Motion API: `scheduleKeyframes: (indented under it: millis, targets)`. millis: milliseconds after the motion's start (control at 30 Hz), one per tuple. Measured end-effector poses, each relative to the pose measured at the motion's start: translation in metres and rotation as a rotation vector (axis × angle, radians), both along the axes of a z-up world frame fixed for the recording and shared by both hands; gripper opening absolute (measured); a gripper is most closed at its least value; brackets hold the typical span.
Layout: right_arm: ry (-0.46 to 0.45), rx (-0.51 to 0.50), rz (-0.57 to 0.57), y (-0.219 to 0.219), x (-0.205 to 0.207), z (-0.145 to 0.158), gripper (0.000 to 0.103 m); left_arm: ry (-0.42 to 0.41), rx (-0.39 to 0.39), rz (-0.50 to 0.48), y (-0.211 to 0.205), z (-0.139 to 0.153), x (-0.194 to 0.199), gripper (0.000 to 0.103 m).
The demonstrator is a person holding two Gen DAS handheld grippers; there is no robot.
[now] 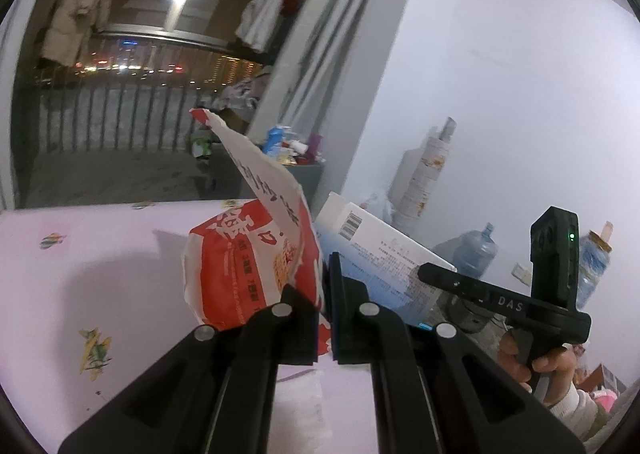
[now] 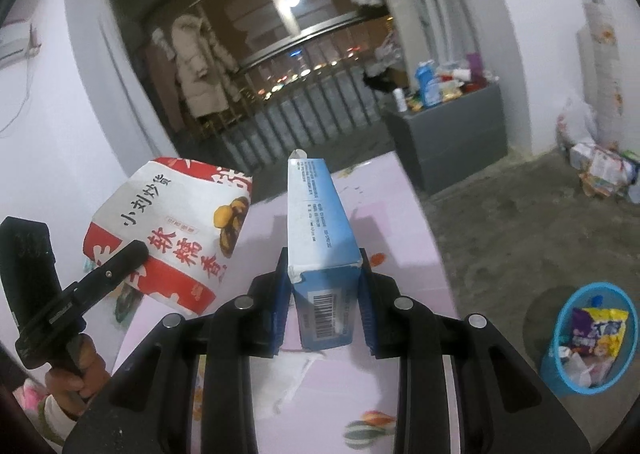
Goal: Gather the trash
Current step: 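Carry snack bag and blue box over the wastebasket and open both tools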
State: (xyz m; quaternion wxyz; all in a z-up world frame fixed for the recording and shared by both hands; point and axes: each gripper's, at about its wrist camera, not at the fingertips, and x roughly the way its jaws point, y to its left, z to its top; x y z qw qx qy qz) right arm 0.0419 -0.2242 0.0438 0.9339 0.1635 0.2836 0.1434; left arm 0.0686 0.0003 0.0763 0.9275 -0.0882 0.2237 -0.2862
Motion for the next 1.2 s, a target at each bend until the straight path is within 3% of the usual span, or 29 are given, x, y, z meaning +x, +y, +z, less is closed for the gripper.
scheduleKeyframes:
  millis: [367, 633, 900, 1067, 1200]
  targets:
    - [0.000, 0.029, -0.266, -0.091, -0.037, -0.011, 0.028, 0.019, 0.030, -0.247, -0.095, 0.009, 0.014, 0.003]
    - [0.045, 0.035, -0.509, -0.159, -0.067, -0.037, 0.028, 0.124, 0.106, -0.436, -0.205, -0.010, 0.034, 0.003]
    - [0.177, 0.103, -0.723, -0.228, -0.082, -0.090, 0.028, 0.218, 0.268, -0.589, -0.336, -0.059, 0.047, 0.004]
    - [0.307, 0.210, -0.815, -0.264, -0.089, -0.140, 0.028, 0.275, 0.365, -0.616, -0.401, -0.105, 0.057, 0.004]
    - [0.362, 0.267, -0.861, -0.283, -0.099, -0.164, 0.028, 0.287, 0.451, -0.633, -0.446, -0.143, 0.068, 0.005]
